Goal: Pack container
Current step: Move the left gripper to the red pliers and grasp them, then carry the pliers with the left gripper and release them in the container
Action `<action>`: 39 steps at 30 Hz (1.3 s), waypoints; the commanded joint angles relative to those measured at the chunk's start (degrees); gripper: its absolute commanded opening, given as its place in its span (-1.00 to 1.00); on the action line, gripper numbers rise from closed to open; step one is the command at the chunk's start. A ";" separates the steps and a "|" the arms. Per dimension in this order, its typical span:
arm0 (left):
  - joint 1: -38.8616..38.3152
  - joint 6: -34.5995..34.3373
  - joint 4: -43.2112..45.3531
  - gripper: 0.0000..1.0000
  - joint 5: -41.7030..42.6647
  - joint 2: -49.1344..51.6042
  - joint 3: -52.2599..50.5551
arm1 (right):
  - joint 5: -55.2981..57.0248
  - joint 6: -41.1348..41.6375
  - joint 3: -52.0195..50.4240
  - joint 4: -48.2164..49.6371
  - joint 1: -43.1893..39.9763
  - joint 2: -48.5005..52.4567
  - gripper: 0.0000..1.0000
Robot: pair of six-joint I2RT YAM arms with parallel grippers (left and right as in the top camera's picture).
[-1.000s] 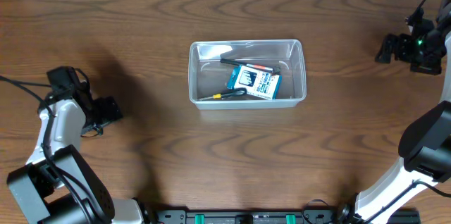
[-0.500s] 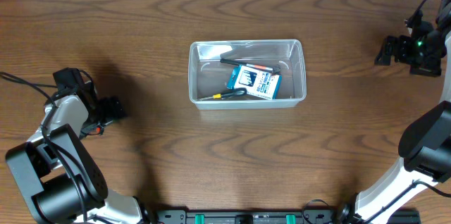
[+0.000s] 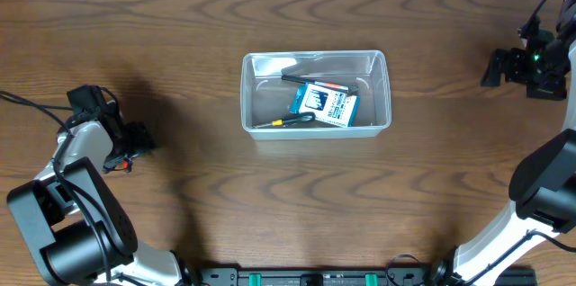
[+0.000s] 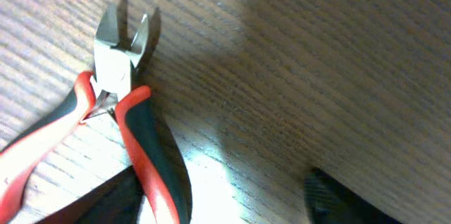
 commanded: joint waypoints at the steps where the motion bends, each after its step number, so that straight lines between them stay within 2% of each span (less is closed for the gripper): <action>1: 1.20 -0.90 -0.52 0.24 -1.09 2.34 -0.57 | 0.50 0.26 0.11 -0.22 0.50 -0.17 0.98; 3: 1.86 -0.92 -0.68 0.08 -1.09 2.34 -0.57 | 0.48 0.09 0.11 -0.33 0.50 -0.17 0.98; 5: 2.58 -0.92 -0.96 0.02 -1.09 2.34 -0.57 | 0.50 0.09 0.11 -0.44 0.50 -0.17 0.99; 12: 3.32 -0.92 -1.11 -0.06 -1.09 2.34 -0.57 | 0.52 0.09 0.11 -0.94 0.50 -0.17 0.99; 17: 3.32 -0.92 -0.98 -0.33 -1.09 2.34 -0.57 | 0.52 0.09 0.11 -1.22 0.50 -0.17 0.98; 20: 3.32 -0.92 -0.81 -0.60 -1.09 2.34 -0.57 | 0.52 0.09 0.11 -1.40 0.50 -0.17 0.99; 23: 3.32 -0.92 -0.66 -0.74 -1.09 2.34 -0.55 | 0.55 0.09 0.11 -1.40 0.50 -0.17 0.99; 29: 3.32 -0.87 -0.52 -0.88 -1.09 2.34 -0.57 | 0.68 -0.15 0.11 -1.55 0.50 -0.17 0.98; 36: 3.30 -0.87 0.17 -0.88 -1.07 2.12 -0.13 | 0.68 -0.13 0.11 -1.53 0.50 -0.17 0.99; 39: 3.04 -0.66 -4.11 -0.88 0.24 0.59 2.64 | 0.68 -0.11 0.11 -1.53 0.50 -0.17 0.98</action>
